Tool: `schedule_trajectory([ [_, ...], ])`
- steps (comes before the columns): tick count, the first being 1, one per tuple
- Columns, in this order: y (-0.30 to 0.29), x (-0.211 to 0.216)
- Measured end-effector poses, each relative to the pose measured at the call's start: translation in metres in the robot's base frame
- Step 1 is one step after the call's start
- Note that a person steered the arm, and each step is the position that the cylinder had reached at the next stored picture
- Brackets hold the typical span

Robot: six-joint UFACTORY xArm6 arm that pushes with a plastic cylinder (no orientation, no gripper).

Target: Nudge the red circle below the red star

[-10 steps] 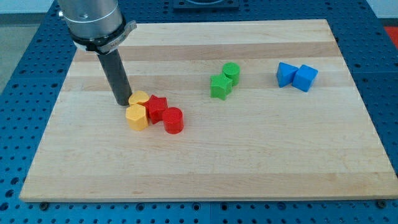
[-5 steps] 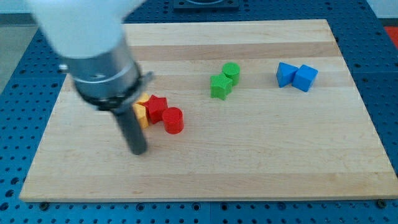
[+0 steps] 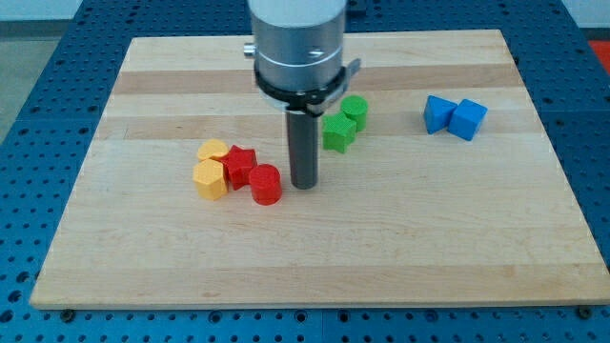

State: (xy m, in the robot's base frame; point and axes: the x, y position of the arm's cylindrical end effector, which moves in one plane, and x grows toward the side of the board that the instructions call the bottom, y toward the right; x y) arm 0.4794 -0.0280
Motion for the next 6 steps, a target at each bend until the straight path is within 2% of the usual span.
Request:
schedule_trajectory([
  [6, -0.021, 0.023],
])
